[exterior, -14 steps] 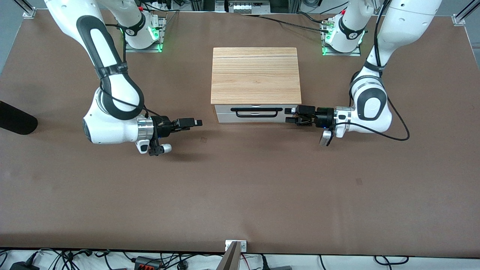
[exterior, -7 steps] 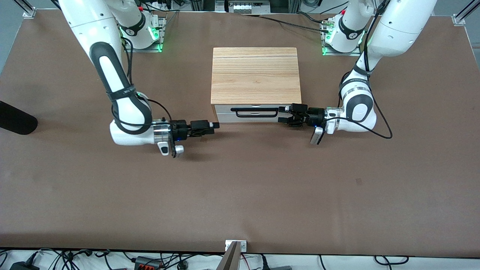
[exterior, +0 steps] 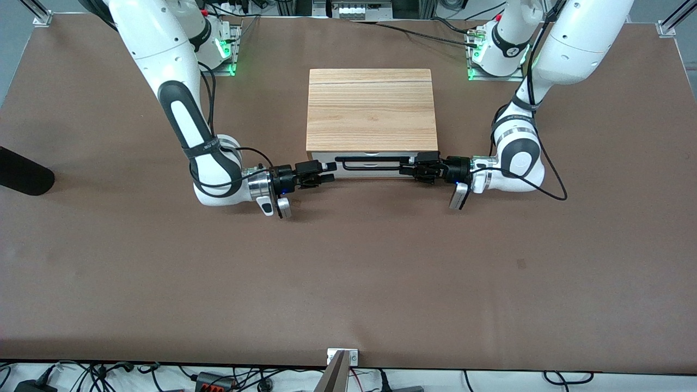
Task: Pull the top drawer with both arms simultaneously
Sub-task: 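Close the right gripper and the left gripper on the black handle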
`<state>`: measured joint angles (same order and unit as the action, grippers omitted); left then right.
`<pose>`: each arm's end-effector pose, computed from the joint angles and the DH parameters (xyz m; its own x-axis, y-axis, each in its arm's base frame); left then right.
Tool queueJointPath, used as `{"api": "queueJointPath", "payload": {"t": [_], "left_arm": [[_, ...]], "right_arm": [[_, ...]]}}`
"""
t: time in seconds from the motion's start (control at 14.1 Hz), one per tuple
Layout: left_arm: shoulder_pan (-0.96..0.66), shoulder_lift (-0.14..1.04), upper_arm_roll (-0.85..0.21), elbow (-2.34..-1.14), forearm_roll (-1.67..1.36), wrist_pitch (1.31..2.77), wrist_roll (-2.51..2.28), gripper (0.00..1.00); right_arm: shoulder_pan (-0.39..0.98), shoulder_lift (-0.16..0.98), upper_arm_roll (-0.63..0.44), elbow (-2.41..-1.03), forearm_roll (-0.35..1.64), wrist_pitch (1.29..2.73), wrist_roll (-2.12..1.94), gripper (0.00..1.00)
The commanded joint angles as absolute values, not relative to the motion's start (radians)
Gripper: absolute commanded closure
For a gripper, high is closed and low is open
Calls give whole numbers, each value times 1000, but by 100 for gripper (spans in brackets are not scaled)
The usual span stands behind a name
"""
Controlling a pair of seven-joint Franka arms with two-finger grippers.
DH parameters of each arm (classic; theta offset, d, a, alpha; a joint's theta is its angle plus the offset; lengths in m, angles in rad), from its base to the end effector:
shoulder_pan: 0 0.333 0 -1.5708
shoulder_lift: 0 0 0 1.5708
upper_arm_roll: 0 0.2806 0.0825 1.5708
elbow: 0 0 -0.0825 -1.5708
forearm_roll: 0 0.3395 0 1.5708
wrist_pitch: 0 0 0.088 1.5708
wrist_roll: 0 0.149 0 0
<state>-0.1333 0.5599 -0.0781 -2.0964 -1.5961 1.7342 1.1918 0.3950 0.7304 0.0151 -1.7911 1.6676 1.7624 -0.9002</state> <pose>0.4676 -0.2367 0.1748 0.9881 -0.1098 0.1074 -0.1164 -0.0793 0.9900 0.4904 0.3530 0.1738 0.9763 0.2099 -0.0519 -0.0316 -0.0989 -0.9946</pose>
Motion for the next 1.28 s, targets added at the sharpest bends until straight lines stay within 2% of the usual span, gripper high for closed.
{"api": "queueJointPath", "payload": {"t": [0.0, 0.21, 0.43, 0.64, 0.85, 0.92, 0.99, 1.07, 1.14, 1.21], "left_arm": [[-133, 564, -83, -2100, -1623, 1723, 1226, 65], [-135, 563, -84, -2105, -1621, 1721, 1224, 72], [-140, 569, -84, -2102, -1620, 1707, 1215, 86], [-138, 575, -84, -2097, -1620, 1706, 1218, 91], [-138, 575, -84, -2095, -1620, 1706, 1219, 91], [-138, 575, -84, -2095, -1620, 1706, 1220, 91], [-137, 575, -84, -2095, -1620, 1706, 1220, 91], [-137, 575, -84, -2095, -1620, 1706, 1223, 91], [-133, 575, -83, -2094, -1615, 1706, 1224, 94], [-130, 575, -83, -2092, -1614, 1706, 1224, 96]], "right_arm": [[420, 747, 12, -1792, 1712, 1743, -954, 0], [474, 765, 15, -1786, 1810, 1755, -959, 0], [486, 769, 14, -1784, 1815, 1764, -957, 2], [486, 769, 11, -1784, 1801, 1763, -956, 16], [479, 769, 11, -1784, 1782, 1764, -956, 25], [483, 770, 9, -1784, 1782, 1770, -962, 32], [486, 769, 11, -1786, 1782, 1788, -969, 52], [488, 769, 11, -1784, 1782, 1801, -969, 65], [492, 769, 11, -1784, 1784, 1807, -968, 74], [492, 769, 11, -1784, 1784, 1810, -968, 77]]}}
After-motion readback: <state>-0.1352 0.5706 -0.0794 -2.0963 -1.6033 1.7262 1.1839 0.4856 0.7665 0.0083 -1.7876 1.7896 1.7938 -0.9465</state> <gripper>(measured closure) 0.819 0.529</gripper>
